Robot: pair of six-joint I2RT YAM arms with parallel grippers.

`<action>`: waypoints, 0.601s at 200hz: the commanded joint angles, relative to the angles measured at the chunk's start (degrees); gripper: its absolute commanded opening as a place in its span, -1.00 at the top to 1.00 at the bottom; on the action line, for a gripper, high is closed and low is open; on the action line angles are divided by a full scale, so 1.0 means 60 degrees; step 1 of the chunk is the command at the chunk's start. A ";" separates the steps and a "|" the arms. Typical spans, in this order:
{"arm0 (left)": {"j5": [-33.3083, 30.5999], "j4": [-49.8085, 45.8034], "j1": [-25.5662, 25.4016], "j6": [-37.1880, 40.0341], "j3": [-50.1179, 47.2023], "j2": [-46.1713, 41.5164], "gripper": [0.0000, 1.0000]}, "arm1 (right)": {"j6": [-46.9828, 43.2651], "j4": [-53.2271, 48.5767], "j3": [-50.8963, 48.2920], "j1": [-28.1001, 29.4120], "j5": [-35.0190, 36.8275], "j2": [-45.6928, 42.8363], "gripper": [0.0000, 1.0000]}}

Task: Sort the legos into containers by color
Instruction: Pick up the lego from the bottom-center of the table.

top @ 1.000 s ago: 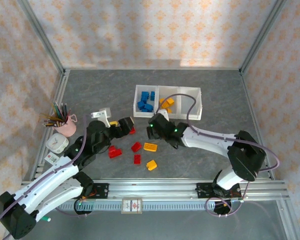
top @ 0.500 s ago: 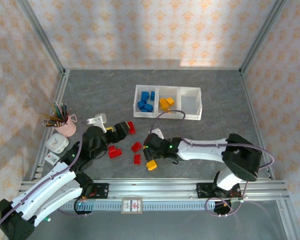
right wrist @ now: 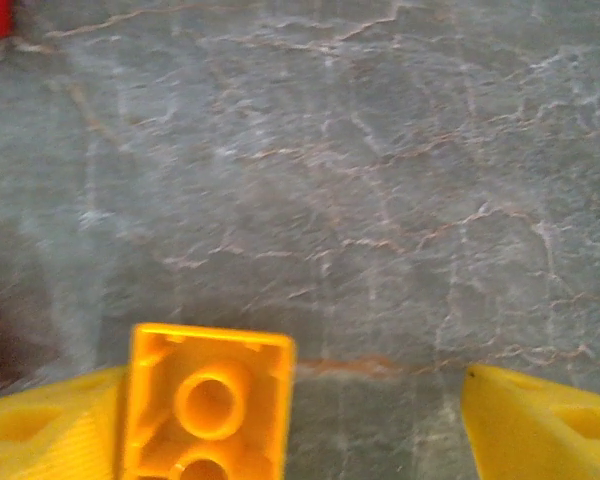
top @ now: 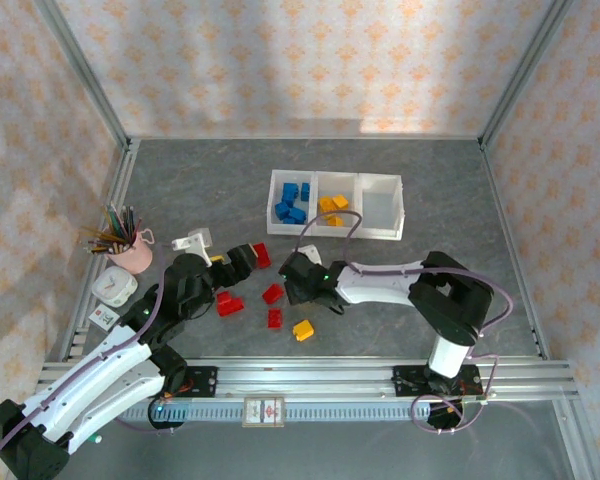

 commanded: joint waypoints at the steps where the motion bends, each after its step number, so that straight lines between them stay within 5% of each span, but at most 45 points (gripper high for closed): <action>1: -0.0260 0.0073 0.0064 -0.0081 -0.0182 -0.0161 -0.99 | -0.0065 0.0005 0.0251 -0.0059 0.0222 0.0144 -0.51; 120: 0.0023 0.0299 0.0086 0.0148 -0.0082 0.0079 -0.98 | 0.0209 0.0127 0.0361 -0.0091 -0.0273 0.0069 0.50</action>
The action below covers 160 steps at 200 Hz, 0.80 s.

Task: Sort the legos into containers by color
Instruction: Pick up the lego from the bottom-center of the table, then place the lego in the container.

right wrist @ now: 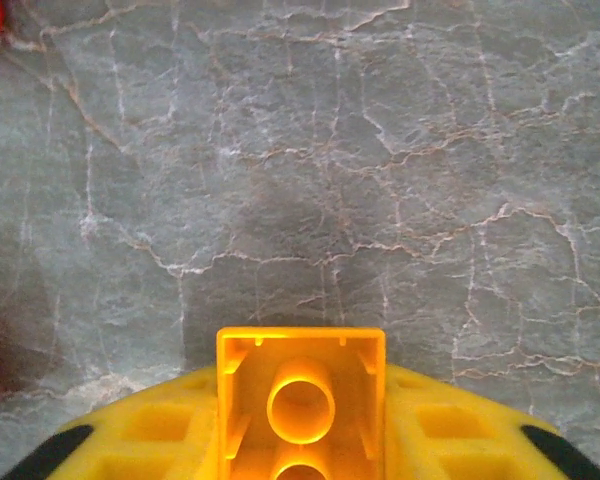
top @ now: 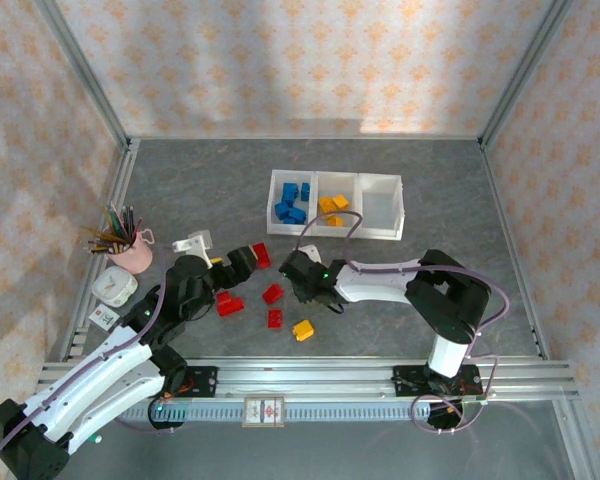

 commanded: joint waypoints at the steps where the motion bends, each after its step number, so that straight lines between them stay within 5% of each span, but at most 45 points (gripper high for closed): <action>1: 0.0047 0.0278 0.0086 0.0145 0.0096 0.0099 -0.98 | 0.0132 0.0006 0.0327 -0.0032 0.0021 -0.0048 0.51; 73: 0.0258 0.0827 0.0086 0.0450 0.0639 0.0849 -0.98 | -0.0277 -0.0624 0.1268 -0.0632 0.0366 -0.0852 0.62; 160: 0.0639 0.1856 0.0097 0.0703 0.1432 0.2243 -0.99 | -0.0869 -0.0836 0.3131 -0.2797 0.1112 -0.0535 0.63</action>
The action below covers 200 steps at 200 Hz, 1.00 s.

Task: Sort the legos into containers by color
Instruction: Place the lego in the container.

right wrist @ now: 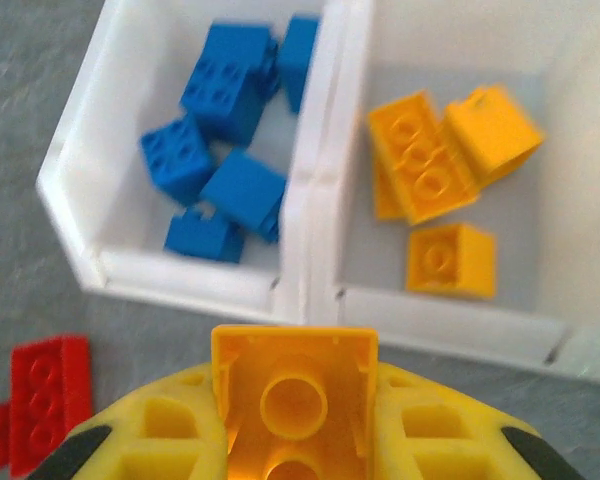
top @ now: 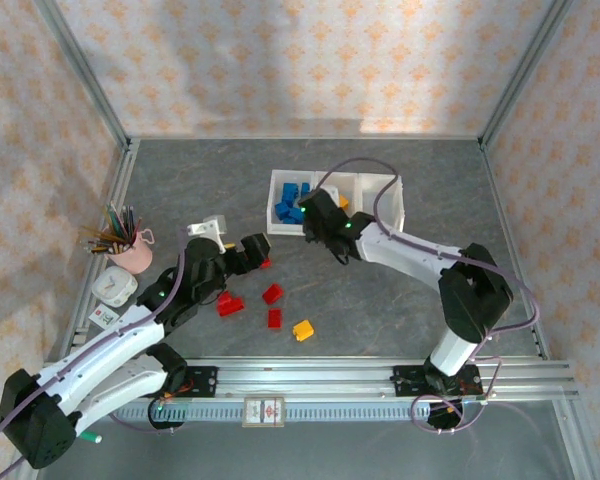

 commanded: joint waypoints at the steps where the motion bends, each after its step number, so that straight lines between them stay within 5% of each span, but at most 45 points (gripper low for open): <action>1: 0.0143 0.0609 0.0099 0.0307 0.0466 0.0254 -0.99 | -0.0331 -0.0199 0.0586 -0.0422 0.0547 0.0261 0.63; 104: 0.0214 0.1344 0.0238 0.0485 0.0937 0.1502 -0.98 | -0.0875 -0.0129 0.2942 -0.1728 0.0983 0.2925 0.61; 147: 0.0340 0.1346 0.0347 0.0544 0.1047 0.1566 -0.98 | -0.0942 -0.0356 0.3360 -0.1809 0.1177 0.3057 0.01; 200: 0.0416 0.1283 0.0379 0.0376 0.0933 0.1285 -0.98 | -0.1023 -0.0239 0.2345 -0.1472 0.1135 0.1682 -0.27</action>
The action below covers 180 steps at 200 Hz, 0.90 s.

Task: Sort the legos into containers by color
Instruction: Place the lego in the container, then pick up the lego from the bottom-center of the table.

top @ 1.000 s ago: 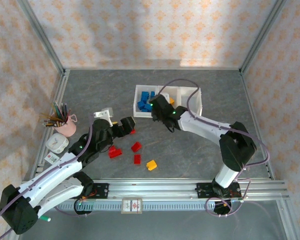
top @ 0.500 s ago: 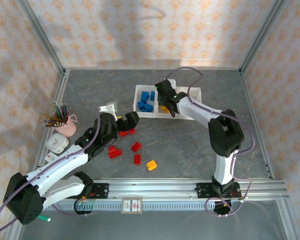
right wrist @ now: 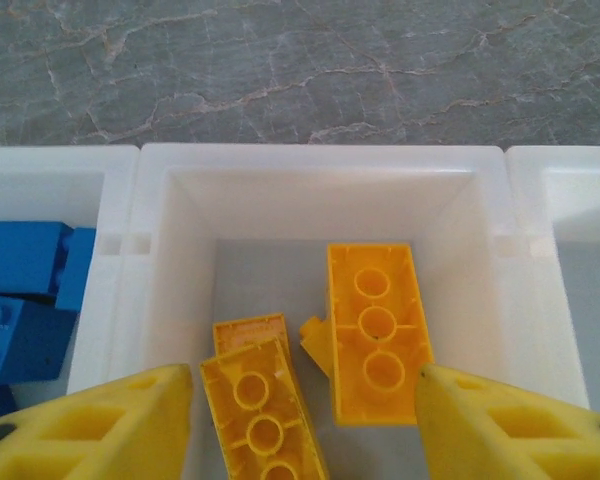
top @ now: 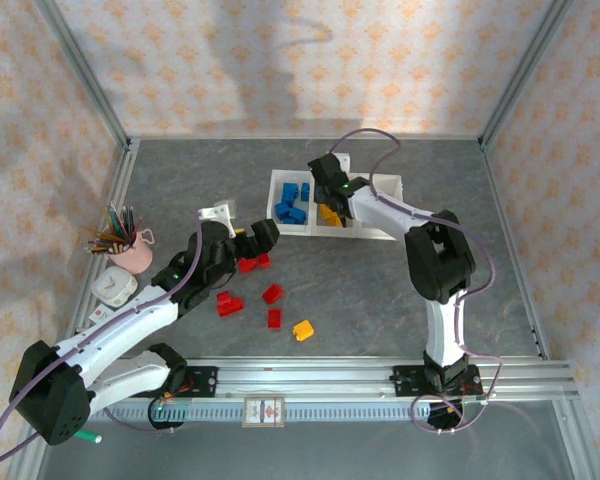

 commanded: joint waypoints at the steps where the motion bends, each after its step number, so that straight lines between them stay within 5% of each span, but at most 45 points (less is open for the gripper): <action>1: 0.0113 0.0186 0.0084 0.0011 0.0199 -0.0295 -0.98 | -0.0071 -0.0119 -0.0496 0.0287 0.0352 -0.1252 -0.28; 78: 0.0009 -0.0850 0.0109 -0.0099 -0.0441 -0.1585 -0.99 | 0.0210 -0.0420 -0.3326 0.1985 -0.0065 -0.3780 -0.54; 180: -0.0447 -0.2740 0.0124 -0.0583 -0.1401 -0.3748 -0.98 | 0.3233 -0.1279 -0.5930 0.5614 -0.0122 -0.5021 -0.72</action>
